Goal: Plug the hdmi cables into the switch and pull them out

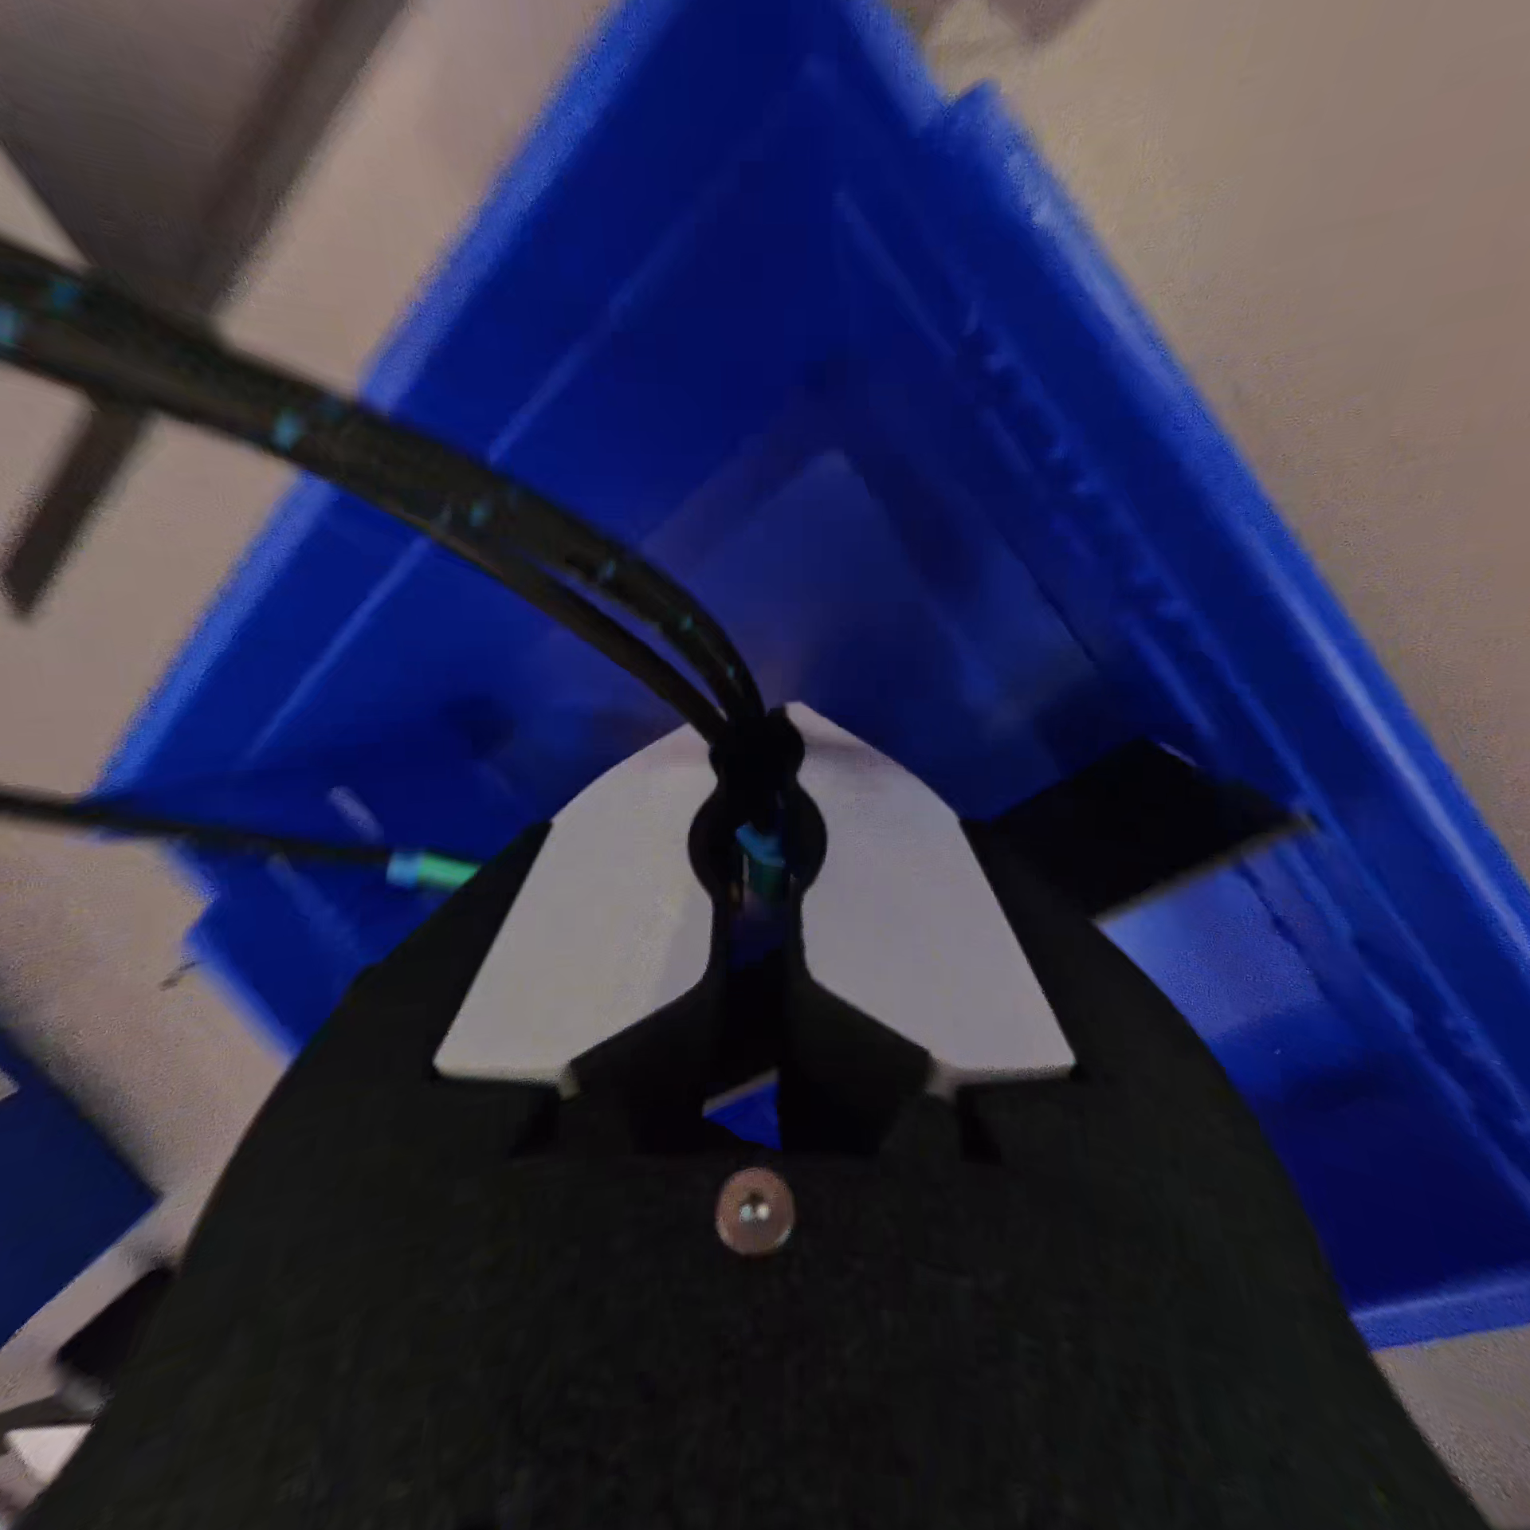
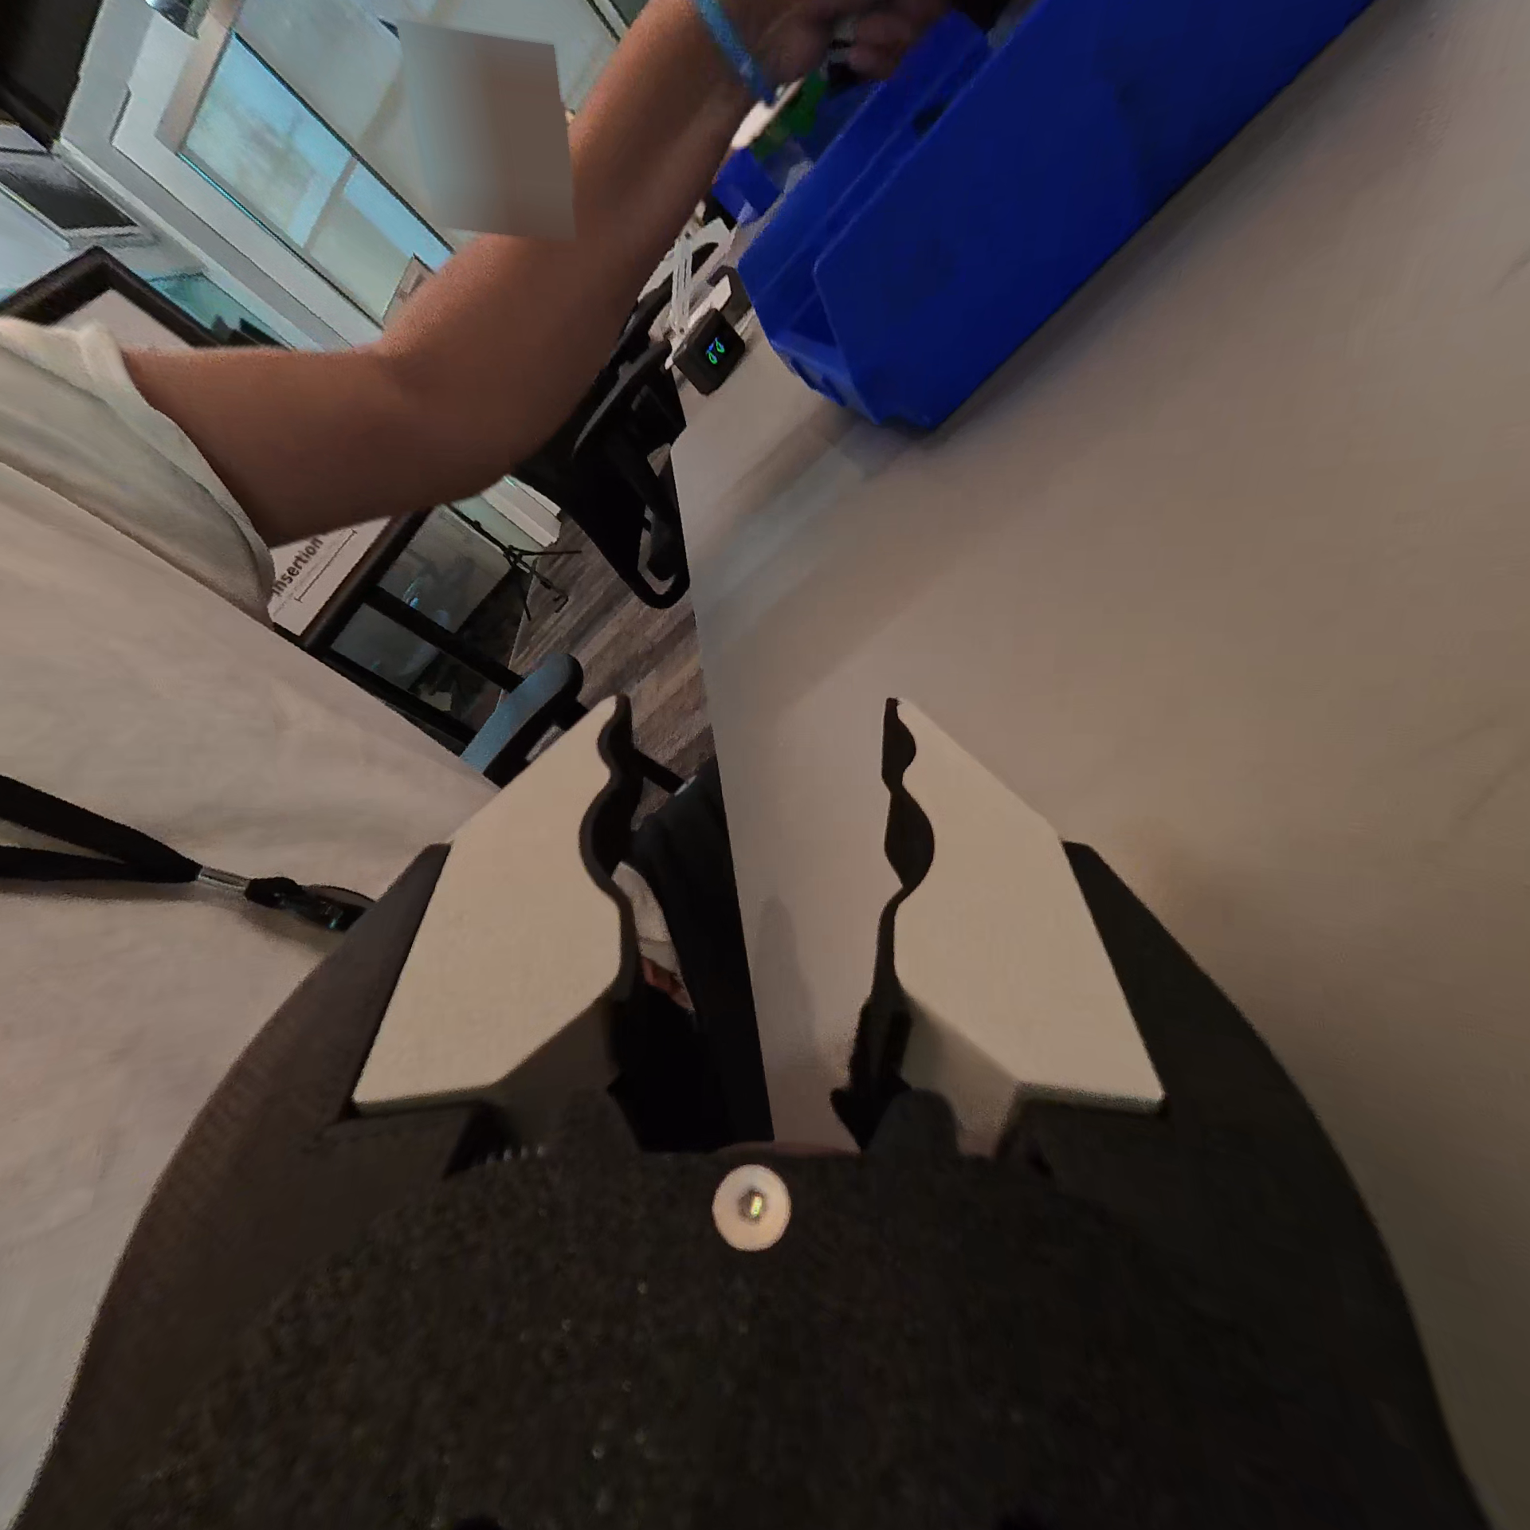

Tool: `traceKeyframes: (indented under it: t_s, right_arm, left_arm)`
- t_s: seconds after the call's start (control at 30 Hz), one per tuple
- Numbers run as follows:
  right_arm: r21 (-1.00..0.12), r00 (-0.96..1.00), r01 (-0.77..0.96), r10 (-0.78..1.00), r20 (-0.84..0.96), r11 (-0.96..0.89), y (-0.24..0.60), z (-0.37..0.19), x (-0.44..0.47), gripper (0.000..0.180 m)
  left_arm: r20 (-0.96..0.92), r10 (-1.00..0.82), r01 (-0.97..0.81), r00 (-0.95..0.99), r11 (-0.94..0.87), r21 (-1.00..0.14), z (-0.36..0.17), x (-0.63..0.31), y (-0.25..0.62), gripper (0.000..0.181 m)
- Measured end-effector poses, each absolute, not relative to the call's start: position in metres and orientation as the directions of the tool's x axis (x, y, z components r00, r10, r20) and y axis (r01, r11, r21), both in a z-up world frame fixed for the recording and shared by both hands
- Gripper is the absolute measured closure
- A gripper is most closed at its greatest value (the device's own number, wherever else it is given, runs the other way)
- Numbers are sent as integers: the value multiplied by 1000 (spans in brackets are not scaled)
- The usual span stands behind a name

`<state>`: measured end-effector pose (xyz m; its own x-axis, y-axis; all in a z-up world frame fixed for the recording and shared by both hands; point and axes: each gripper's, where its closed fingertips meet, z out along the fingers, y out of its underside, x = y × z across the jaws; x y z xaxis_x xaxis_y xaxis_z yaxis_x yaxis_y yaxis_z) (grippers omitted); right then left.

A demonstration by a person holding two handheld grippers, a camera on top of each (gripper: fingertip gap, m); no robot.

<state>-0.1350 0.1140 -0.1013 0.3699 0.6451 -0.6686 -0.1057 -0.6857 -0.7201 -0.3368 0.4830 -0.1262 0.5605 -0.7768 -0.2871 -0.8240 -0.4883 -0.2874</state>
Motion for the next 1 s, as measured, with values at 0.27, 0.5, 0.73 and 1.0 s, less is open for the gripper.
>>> traceKeyframes:
  t_s: [0.27,0.5,0.73,1.0]
  right_arm:
    - [-774,404,-222,667,-626,-592,146,-68,-118,115]
    - [-659,134,-391,669,-731,-643,174,-21,-148,99]
    - [-464,-352,-394,597,-721,-793,167,20,-202,96]
    - [-611,-349,-526,805,-479,-592,146,49,-172,167]
  left_arm:
    - [-249,-896,-720,367,-104,-686,34,-287,393,174]
    - [-234,-902,-373,-363,371,-851,107,-227,211,174]
    - [-201,-743,-69,-639,316,-946,126,-202,116,174]
    - [-45,-827,-85,-561,112,-990,102,-209,133,174]
